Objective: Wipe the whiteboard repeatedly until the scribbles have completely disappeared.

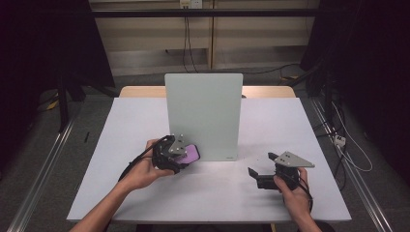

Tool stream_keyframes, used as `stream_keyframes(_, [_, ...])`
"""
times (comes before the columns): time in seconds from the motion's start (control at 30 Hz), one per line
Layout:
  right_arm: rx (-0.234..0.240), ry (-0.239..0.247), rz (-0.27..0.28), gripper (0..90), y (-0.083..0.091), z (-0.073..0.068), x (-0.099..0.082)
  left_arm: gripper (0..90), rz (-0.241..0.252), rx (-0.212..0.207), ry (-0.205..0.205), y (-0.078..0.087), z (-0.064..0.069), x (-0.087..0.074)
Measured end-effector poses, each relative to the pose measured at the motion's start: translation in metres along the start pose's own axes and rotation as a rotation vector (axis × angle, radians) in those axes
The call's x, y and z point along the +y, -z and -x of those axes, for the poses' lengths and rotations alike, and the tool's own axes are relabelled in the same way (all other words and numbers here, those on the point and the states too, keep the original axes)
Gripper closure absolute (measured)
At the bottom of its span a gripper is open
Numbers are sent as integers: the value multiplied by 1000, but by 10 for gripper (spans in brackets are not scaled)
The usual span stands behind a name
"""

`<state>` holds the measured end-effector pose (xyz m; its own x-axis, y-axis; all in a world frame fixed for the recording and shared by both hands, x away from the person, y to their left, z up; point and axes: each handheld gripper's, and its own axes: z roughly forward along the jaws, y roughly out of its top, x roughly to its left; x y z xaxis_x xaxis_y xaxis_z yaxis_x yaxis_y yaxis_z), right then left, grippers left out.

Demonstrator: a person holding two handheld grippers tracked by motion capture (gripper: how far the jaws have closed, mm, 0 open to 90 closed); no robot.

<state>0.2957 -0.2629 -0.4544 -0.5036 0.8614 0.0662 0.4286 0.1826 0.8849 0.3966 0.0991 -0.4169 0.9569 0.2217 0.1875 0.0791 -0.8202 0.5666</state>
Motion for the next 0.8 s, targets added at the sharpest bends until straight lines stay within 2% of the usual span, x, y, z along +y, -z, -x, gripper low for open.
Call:
stream_keyframes(0.1, [1, 0, 2, 55, 0, 0, 0, 410, 30, 13, 11, 6, -3, 0])
stream_keyframes(0.13, [3, -3, 5, 55, 0, 0, 0, 410, 45, 37, 26, 8, -4, 0])
stream_keyframes(0.27, [5, -4, 2, 55, -1, 0, 0, 409, 90, 49, 57, 16, -9, -3])
stream_keyframes(0.3, [5, -7, 2, 55, -1, 0, 1, 410, 108, 63, 69, 17, -9, -4])
stream_keyframes(0.43, [3, -9, 3, 55, -3, 0, 1, 410, 136, 93, 81, 21, -9, -4])
stream_keyframes(0.6, [5, -13, -1, 55, -3, 0, 1, 410, 184, 94, 124, 29, -14, -7])
stream_keyframes(0.67, [7, -18, -3, 55, -3, 0, 1, 410, 219, 76, 154, 33, -17, -10])
stream_keyframes(0.8, [8, -15, 0, 55, -2, 0, 1, 409, 245, 64, 184, 41, -19, -13])
